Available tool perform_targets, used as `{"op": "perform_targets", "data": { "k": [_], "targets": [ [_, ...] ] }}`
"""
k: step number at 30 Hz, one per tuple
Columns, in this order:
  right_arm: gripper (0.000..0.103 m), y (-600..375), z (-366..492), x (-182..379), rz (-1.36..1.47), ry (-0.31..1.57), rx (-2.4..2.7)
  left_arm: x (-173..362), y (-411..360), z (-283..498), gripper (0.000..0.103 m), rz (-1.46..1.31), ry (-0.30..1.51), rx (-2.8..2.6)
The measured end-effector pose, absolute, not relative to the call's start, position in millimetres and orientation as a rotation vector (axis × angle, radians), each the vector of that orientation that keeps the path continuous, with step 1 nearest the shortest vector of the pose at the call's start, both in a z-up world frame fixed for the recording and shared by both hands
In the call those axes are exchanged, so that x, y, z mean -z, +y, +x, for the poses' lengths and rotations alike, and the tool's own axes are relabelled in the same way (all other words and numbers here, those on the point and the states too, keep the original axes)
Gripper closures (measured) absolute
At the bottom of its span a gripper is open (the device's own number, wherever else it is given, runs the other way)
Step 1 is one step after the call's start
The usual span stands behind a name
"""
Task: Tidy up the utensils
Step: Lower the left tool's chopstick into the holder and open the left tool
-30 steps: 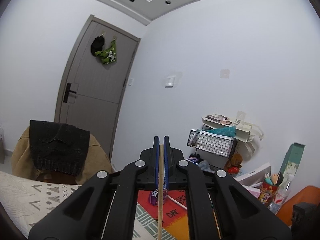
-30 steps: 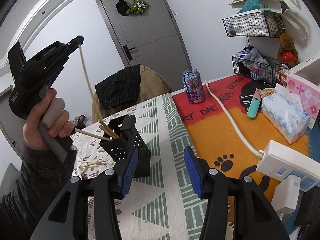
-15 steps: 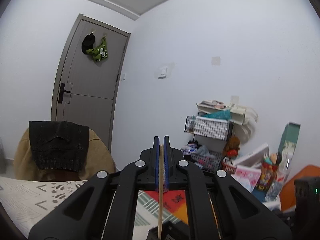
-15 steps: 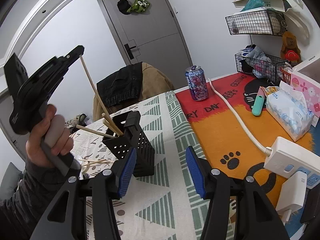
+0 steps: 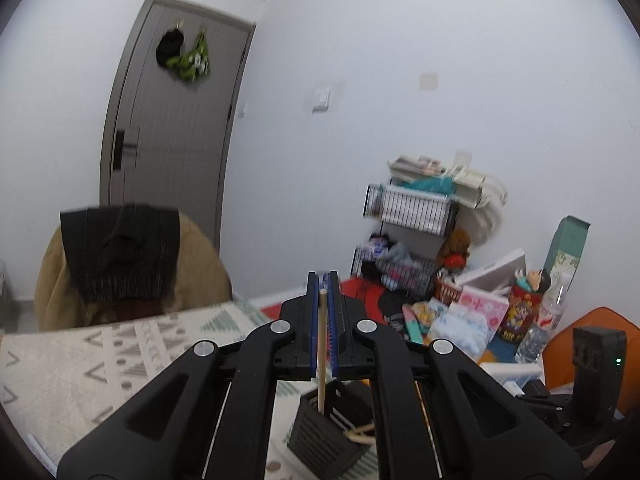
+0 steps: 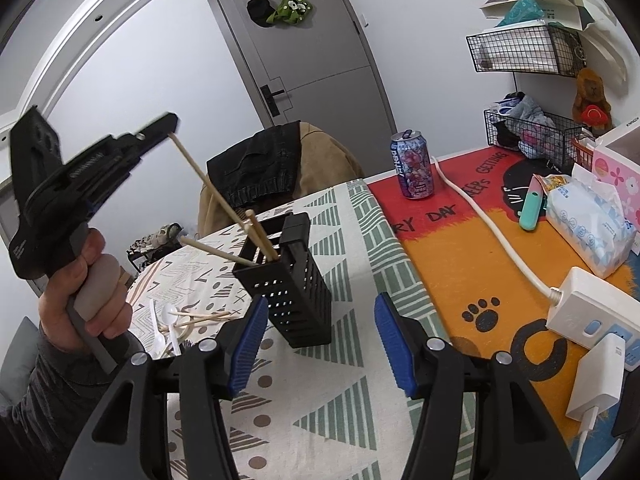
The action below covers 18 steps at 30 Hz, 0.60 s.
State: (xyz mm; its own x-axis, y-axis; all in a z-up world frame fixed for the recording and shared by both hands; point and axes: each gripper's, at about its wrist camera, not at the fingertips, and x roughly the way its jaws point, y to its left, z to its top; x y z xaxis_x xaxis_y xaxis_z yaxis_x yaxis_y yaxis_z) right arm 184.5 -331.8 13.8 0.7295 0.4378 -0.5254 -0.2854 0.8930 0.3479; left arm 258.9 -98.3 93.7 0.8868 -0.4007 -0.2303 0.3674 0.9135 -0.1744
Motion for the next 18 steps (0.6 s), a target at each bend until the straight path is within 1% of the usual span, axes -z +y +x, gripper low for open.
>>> {"op": "perform_targets", "data": {
  "k": [2, 3, 4, 5, 6, 7, 9, 11, 12, 14, 16, 18],
  "targets": [
    [0.044, -331, 184, -14, 0.249, 0.639, -0.403, -89, -97, 263, 0.096, -0.144, 0.309, 0.418],
    [0.043, -330, 183, -13, 0.249, 0.639, -0.403, -87, -97, 264, 0.092, -0.151, 0.333, 0.431],
    [0.042, -330, 183, -13, 0.249, 0.64, -0.403, -85, -95, 264, 0.077, -0.158, 0.343, 0.435],
    [0.042, -329, 182, -12, 0.25, 0.642, -0.403, -84, -92, 262, 0.059, -0.169, 0.342, 0.439],
    [0.041, -328, 181, -12, 0.25, 0.643, -0.405, -83, -89, 259, 0.052, -0.176, 0.334, 0.435],
    [0.039, -327, 180, -11, 0.249, 0.644, -0.406, -83, -86, 255, 0.047, -0.179, 0.332, 0.425],
    [0.036, -324, 179, -9, 0.25, 0.646, -0.406, -83, -80, 252, 0.045, -0.181, 0.349, 0.412],
    [0.032, -319, 179, -8, 0.249, 0.648, -0.412, -84, -73, 246, 0.03, -0.184, 0.352, 0.385],
    [0.031, -318, 178, -7, 0.248, 0.648, -0.414, -84, -69, 243, 0.026, -0.184, 0.351, 0.372],
    [0.023, -313, 177, -6, 0.244, 0.643, -0.414, -84, -63, 236, 0.015, -0.177, 0.358, 0.357],
    [0.018, -307, 177, -4, 0.243, 0.64, -0.408, -83, -57, 229, 0.009, -0.16, 0.37, 0.338],
    [0.013, -302, 176, -2, 0.245, 0.646, -0.404, -82, -49, 221, 0.006, -0.154, 0.382, 0.317]
  ]
}}
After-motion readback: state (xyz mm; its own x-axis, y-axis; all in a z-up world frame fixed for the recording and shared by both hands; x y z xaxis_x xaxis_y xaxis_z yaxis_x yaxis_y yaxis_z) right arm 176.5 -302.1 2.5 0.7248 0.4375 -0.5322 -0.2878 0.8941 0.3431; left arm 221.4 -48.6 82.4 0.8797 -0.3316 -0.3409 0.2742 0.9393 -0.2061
